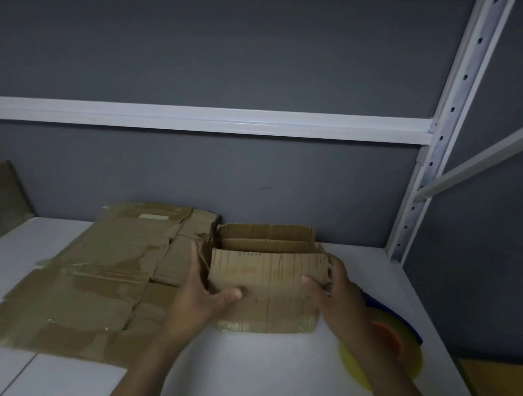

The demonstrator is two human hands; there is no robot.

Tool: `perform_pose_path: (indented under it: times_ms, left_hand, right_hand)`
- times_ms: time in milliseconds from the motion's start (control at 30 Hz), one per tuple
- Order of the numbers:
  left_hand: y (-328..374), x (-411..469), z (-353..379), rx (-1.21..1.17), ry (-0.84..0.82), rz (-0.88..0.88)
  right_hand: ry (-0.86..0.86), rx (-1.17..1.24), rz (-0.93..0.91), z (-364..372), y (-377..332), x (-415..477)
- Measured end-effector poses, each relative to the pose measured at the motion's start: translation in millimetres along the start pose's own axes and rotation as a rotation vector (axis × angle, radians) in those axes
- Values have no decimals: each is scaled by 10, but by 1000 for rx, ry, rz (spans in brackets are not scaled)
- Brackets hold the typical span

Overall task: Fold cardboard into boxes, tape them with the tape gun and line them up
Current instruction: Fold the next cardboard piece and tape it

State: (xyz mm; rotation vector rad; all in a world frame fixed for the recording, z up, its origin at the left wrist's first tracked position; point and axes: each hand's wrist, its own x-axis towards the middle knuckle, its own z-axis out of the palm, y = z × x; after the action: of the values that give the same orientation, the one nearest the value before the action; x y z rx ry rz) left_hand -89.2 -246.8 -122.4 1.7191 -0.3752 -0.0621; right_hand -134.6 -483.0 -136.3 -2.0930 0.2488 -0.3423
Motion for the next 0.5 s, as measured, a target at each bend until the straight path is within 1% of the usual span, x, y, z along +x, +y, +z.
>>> perform_pose_path:
  times_ms: [100,267,500]
  left_hand:
    - [-166,-75,108,91,51,33]
    - [-77,-134,153,118,181,64]
    - [233,-237,-46,151,308,138]
  right_hand:
    - [59,-24,2,89,-11,-72]
    - [67,110,-53,121,-55,-117]
    - [130,165,-124,63,-573,-168]
